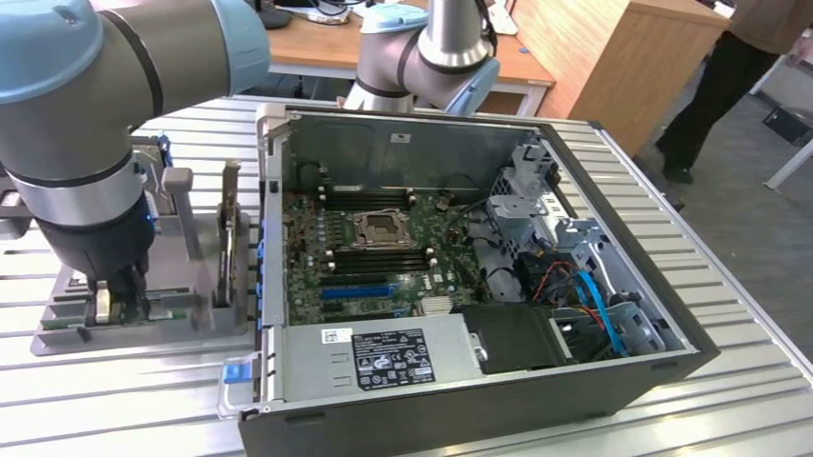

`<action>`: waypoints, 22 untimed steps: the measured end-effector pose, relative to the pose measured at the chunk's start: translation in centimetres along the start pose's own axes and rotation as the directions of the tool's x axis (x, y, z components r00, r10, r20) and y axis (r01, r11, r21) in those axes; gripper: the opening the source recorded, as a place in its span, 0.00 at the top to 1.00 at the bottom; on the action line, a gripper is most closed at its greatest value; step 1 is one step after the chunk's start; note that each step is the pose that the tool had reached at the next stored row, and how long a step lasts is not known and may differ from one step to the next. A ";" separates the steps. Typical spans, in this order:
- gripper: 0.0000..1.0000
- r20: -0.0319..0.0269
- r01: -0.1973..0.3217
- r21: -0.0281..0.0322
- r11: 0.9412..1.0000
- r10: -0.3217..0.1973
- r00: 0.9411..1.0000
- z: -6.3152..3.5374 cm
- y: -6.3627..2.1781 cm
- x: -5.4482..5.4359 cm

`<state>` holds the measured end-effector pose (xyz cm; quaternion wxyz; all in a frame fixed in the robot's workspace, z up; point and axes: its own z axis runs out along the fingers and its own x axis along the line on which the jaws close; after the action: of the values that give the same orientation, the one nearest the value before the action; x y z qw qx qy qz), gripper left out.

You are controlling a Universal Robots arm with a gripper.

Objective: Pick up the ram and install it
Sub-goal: 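Pick up the ram and move it above insertion slot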

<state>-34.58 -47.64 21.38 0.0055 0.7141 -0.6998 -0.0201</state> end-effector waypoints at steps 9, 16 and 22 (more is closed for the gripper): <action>0.88 0.000 0.000 0.000 1.000 0.000 1.000 -2.75 0.10 -0.1; 0.88 0.000 0.000 0.000 1.000 0.000 1.000 -5.18 0.19 -0.1; 0.88 0.000 0.000 0.000 1.000 0.000 1.000 -7.19 0.26 -0.1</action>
<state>-34.58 -47.64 28.58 0.0053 0.7141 -0.6997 -0.0202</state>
